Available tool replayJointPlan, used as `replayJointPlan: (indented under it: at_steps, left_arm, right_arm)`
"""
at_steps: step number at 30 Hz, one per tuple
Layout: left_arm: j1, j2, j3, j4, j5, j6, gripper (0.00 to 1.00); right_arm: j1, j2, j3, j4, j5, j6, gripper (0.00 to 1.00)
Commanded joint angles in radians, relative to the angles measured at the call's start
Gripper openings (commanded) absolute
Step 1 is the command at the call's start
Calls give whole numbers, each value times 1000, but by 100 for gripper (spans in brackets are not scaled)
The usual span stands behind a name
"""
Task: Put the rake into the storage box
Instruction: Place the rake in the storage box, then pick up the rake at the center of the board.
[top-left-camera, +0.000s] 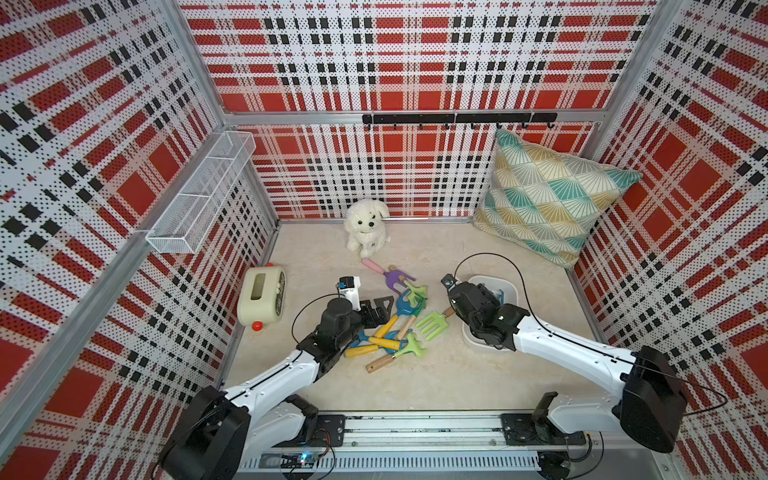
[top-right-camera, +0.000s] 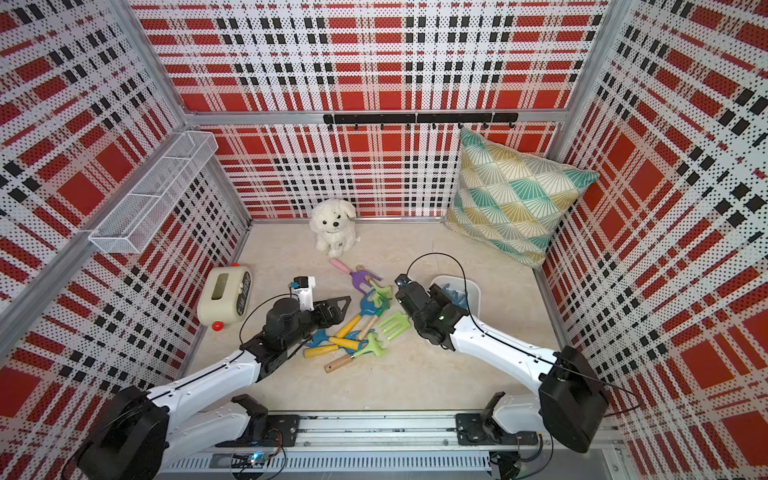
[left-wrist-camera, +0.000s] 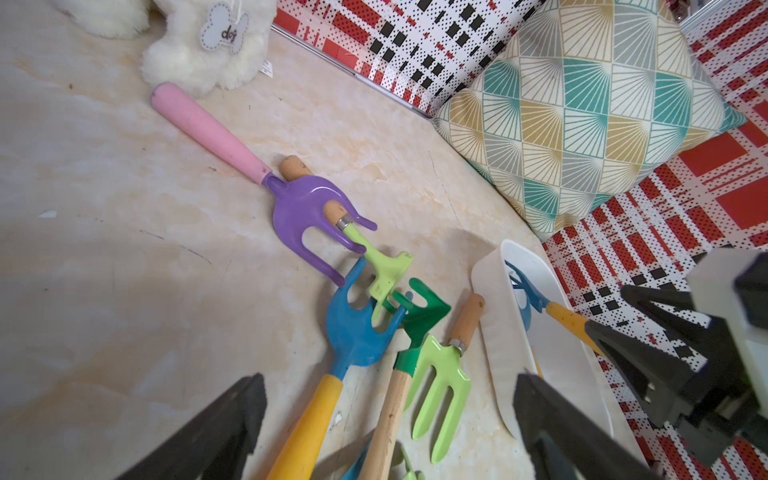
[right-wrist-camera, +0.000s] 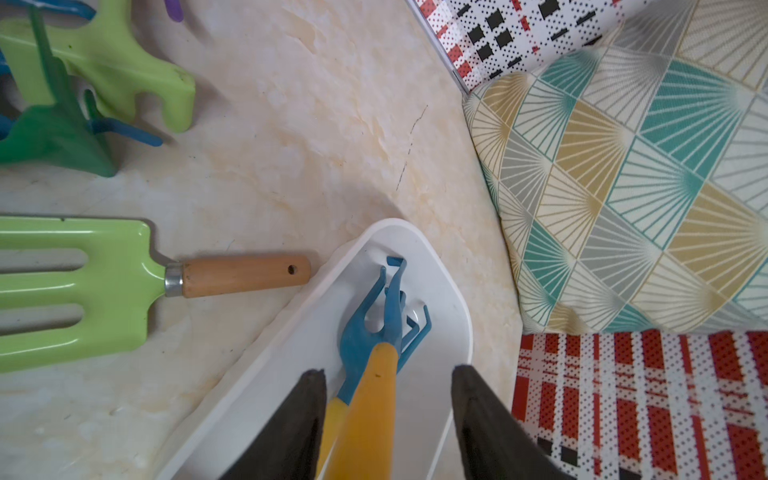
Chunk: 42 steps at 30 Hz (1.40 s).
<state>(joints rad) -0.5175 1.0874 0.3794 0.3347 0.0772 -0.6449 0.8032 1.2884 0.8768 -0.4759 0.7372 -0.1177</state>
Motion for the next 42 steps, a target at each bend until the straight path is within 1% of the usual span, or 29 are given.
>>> replayJointPlan:
  at_steps: [1,3,4,9,11,14,20,22,24,26,27,30,33,35,37,42]
  left_arm:
    - [-32,-23,18,-90,-59,-3,99]
    - [-57,-26,26,-123,-91,-10,99]
    - [-68,-27,28,-139,-104,-16,99]
    - [-82,-30,26,-178,-154,-53,99]
    - [-76,-27,35,-200,-176,-54,99]
    - [-58,-19,53,-241,-213,-56,99]
    - [10,-12,26,-222,-176,-61,99]
    - [14,-22,17,-228,-191,-59,99]
    - [12,-34,3,-223,-179,-52,99]
    - [11,-38,1,-243,-190,-50,99]
    - [9,-40,-4,-249,-196,-51,99]
    - [10,-55,-23,-248,-212,-67,99]
    - [9,-83,-46,-237,-237,-84,99]
    - [11,-102,-58,-237,-253,-88,99]
    - [11,-124,-65,-242,-267,-88,99]
    - [17,-156,-79,-244,-273,-85,99]
  right_arm:
    - [6,-75,10,-73,-30,143,59]
    - [7,-107,11,-89,-85,208,71]
    - [7,-120,10,-92,-126,227,83]
    - [5,-156,20,-102,-214,342,83]
    - [4,-162,28,-99,-240,407,88]
    - [-6,-159,29,-61,-354,466,91]
    - [-20,-67,52,27,-596,553,80]
    - [-19,-26,58,59,-674,583,77]
    - [-19,14,58,99,-754,625,74]
    - [-16,44,48,142,-805,663,70]
    - [-11,59,43,164,-825,705,69]
    - [12,121,37,210,-837,764,66]
    - [29,194,36,247,-825,821,59]
    - [39,241,39,264,-804,848,59]
    - [52,286,54,267,-769,868,54]
    - [72,411,114,276,-718,889,55]
